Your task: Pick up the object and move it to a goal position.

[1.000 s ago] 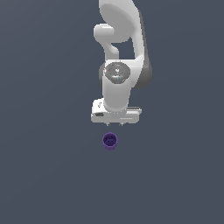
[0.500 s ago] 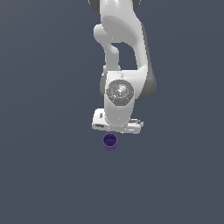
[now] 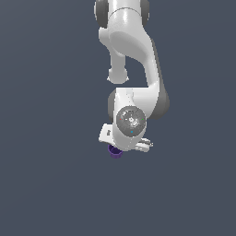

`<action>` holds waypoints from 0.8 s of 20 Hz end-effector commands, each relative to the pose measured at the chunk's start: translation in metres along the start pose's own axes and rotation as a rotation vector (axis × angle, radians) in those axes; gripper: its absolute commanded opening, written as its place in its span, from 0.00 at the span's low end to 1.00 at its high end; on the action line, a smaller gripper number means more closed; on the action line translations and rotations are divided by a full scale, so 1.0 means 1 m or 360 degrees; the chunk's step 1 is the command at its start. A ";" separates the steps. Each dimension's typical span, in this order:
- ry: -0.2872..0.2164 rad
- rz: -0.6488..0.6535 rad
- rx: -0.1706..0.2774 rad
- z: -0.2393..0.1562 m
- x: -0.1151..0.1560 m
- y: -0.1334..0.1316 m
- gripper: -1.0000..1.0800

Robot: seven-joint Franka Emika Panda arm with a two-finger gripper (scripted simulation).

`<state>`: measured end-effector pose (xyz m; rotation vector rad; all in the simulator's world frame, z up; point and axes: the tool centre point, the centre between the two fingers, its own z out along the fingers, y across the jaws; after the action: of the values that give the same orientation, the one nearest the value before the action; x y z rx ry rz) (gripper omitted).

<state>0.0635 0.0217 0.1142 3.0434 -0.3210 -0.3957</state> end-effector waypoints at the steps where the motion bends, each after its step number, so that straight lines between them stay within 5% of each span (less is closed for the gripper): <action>1: -0.0032 0.0037 -0.0014 0.004 0.004 -0.002 0.62; 16: -0.0107 0.0121 -0.0051 0.013 0.011 -0.008 0.62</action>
<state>0.0717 0.0268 0.0979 2.9810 -0.4277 -0.4941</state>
